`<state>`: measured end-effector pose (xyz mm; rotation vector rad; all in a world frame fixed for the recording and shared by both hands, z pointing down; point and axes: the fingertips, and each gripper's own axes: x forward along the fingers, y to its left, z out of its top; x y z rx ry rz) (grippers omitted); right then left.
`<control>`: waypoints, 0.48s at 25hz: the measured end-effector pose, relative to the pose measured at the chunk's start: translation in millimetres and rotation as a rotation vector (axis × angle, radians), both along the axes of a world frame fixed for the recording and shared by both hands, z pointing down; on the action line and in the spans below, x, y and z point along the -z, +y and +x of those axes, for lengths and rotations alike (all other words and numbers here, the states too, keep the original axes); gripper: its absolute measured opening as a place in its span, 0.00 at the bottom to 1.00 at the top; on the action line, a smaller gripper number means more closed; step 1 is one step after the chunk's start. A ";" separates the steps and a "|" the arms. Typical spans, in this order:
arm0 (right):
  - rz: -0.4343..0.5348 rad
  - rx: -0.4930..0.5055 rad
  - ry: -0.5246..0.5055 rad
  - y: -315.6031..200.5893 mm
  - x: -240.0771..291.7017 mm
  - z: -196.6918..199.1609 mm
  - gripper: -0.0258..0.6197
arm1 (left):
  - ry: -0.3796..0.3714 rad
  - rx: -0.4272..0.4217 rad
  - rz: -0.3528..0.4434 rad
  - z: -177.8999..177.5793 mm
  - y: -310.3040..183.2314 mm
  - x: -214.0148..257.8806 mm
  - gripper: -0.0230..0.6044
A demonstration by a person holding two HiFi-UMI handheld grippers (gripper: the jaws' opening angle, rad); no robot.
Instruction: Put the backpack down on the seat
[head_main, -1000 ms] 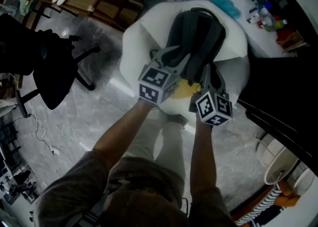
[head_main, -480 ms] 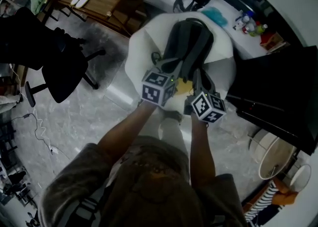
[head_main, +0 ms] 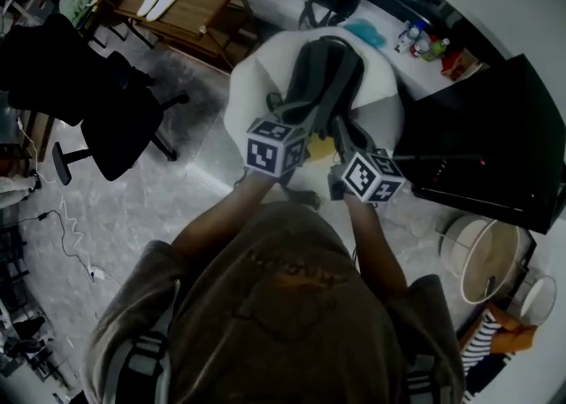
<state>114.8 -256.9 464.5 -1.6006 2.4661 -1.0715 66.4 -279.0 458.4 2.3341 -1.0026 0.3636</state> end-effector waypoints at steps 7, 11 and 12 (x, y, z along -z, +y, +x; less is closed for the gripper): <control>0.102 0.043 0.002 28.4 47.3 9.3 0.04 | 0.012 -0.109 0.083 5.4 28.6 39.3 0.04; 0.188 0.074 0.032 48.6 76.2 11.2 0.04 | 0.015 -0.185 0.178 8.6 49.1 70.8 0.04; 0.212 0.080 0.040 54.1 83.4 12.0 0.04 | 0.019 -0.201 0.201 8.0 54.3 77.8 0.04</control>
